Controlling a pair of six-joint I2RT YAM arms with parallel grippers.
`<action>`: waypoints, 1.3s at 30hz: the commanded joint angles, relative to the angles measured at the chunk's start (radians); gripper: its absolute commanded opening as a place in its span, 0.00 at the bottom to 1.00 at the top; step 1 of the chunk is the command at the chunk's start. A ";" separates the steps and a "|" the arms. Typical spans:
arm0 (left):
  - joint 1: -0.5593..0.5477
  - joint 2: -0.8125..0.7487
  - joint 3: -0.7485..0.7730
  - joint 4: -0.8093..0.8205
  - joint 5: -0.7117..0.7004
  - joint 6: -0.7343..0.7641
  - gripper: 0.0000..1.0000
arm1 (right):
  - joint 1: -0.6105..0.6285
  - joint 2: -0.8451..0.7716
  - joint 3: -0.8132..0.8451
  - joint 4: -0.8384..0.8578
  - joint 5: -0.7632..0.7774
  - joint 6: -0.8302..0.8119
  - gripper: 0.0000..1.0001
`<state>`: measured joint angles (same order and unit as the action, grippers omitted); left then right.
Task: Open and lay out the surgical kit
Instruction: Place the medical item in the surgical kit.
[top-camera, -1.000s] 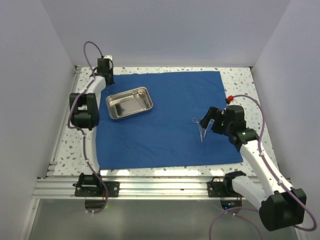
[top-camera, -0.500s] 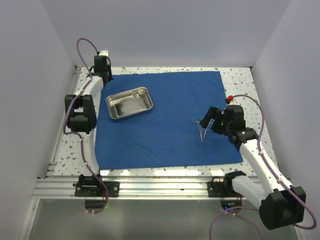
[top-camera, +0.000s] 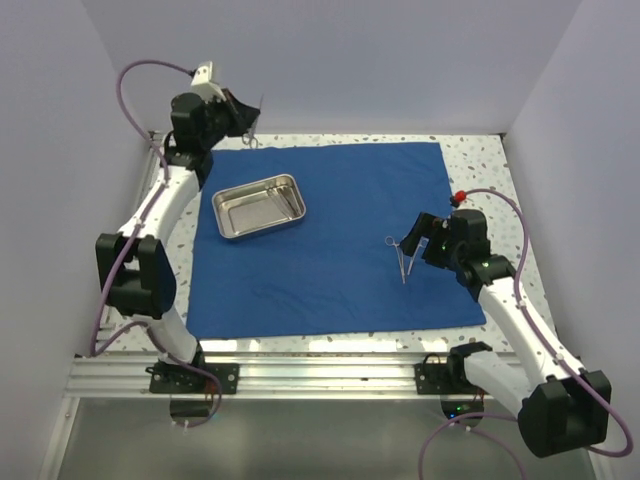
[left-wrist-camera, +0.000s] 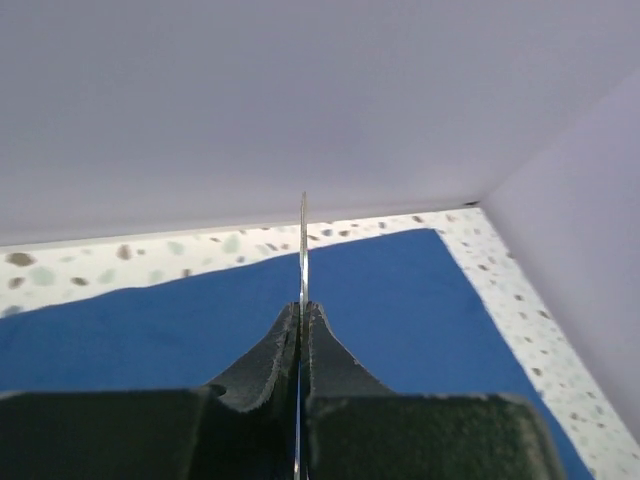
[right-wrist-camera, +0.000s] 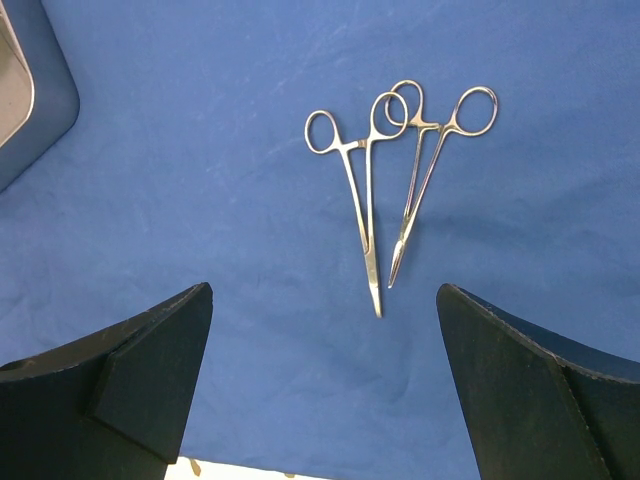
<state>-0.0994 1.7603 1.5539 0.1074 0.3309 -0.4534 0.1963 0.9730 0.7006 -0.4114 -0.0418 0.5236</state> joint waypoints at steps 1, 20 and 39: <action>-0.054 -0.059 -0.177 0.231 0.195 -0.197 0.00 | 0.002 -0.028 -0.006 0.026 0.037 0.010 0.99; -0.574 0.229 -0.600 1.172 0.025 -0.682 0.00 | 0.002 -0.163 -0.019 -0.017 0.229 0.033 0.99; -0.772 0.225 -0.368 0.674 -0.185 0.036 0.00 | 0.000 -0.201 -0.020 -0.030 0.223 0.027 0.99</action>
<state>-0.8692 2.1094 1.1362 0.9218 0.1898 -0.7509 0.1963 0.7898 0.6788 -0.4419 0.1722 0.5491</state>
